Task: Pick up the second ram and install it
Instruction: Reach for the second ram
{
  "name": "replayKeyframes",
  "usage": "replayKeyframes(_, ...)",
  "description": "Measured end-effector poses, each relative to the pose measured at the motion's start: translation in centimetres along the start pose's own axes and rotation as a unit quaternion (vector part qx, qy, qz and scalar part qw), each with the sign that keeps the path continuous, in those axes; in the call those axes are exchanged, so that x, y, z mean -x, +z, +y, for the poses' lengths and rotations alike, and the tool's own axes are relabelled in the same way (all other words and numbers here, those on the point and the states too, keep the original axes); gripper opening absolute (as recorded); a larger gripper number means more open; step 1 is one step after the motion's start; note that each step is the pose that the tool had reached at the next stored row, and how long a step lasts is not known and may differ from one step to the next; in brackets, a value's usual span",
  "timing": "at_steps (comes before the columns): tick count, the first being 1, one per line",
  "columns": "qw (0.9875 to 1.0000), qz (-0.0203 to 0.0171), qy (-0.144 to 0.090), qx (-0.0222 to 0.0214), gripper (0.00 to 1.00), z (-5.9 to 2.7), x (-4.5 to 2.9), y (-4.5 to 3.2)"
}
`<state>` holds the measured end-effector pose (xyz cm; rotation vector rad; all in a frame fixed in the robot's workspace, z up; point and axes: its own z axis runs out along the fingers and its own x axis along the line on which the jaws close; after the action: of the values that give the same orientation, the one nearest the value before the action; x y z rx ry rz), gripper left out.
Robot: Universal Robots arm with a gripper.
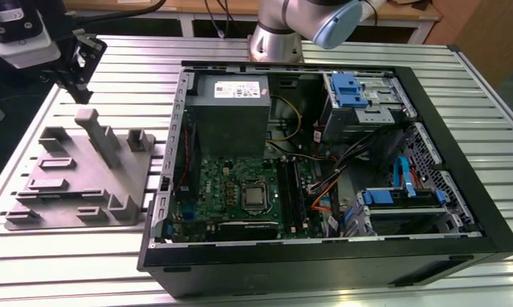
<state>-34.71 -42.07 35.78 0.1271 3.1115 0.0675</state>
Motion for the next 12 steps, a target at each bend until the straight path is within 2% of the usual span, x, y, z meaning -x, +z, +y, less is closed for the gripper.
replayKeyframes(12,1.0000,0.0000,0.000,0.0000,0.07,-1.33,-0.98,1.13)
